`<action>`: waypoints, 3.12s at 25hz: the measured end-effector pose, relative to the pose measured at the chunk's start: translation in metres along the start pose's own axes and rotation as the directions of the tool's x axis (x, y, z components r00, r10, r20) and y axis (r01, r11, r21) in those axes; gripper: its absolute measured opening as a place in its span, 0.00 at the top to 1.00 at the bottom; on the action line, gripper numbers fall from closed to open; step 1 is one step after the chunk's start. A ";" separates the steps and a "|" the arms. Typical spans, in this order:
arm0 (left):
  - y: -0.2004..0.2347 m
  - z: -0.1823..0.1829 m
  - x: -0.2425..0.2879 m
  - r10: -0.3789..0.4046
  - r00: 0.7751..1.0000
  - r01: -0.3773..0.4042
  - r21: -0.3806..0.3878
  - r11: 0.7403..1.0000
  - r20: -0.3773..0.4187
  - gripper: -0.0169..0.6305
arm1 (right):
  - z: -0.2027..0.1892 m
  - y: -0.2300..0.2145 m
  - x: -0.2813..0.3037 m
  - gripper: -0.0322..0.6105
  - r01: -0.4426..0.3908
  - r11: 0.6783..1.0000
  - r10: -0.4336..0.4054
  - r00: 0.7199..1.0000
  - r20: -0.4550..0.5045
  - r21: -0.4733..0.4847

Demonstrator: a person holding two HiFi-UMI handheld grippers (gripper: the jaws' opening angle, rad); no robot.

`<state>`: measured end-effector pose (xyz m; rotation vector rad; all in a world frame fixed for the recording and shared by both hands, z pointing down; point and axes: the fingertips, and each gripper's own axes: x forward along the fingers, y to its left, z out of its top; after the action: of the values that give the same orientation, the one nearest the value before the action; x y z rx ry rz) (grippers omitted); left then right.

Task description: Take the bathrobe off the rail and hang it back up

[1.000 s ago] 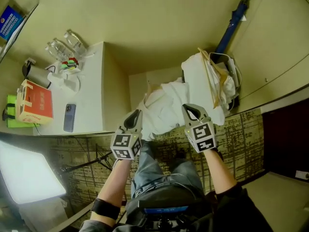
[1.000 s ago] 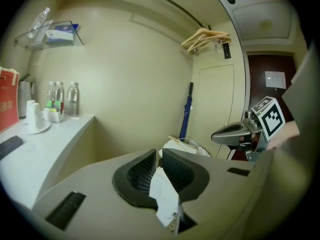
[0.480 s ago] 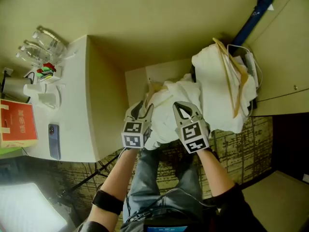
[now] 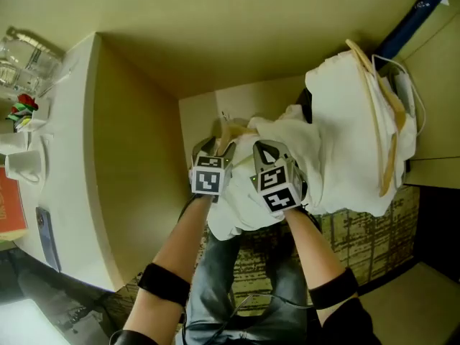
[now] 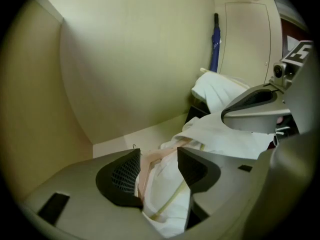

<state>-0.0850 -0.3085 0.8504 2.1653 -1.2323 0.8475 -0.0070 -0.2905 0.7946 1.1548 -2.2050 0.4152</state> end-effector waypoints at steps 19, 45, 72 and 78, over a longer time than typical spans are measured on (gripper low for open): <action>0.058 -0.083 0.143 -0.076 0.976 0.091 0.061 0.994 -0.205 0.53 | -0.047 0.002 0.101 0.92 -0.009 0.999 0.008 1.000 0.015 0.041; 0.071 -0.034 0.087 0.187 0.980 -0.196 0.235 0.952 0.061 0.67 | -0.046 0.024 0.075 0.92 -0.029 0.999 0.029 0.999 0.014 0.039; -0.043 0.232 -0.291 0.435 0.656 -0.705 0.295 0.644 0.617 0.68 | 0.176 0.029 -0.217 0.92 0.064 0.996 -0.039 0.939 0.342 -0.062; -0.070 0.319 -0.377 0.389 0.576 -0.745 0.268 0.611 0.719 0.68 | 0.261 0.025 -0.300 0.92 0.103 0.993 -0.062 0.874 0.483 -0.059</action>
<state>-0.0872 -0.2820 0.3520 2.6099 -2.4332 0.8624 0.0064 -0.2242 0.4021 1.4186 -2.5475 -0.0109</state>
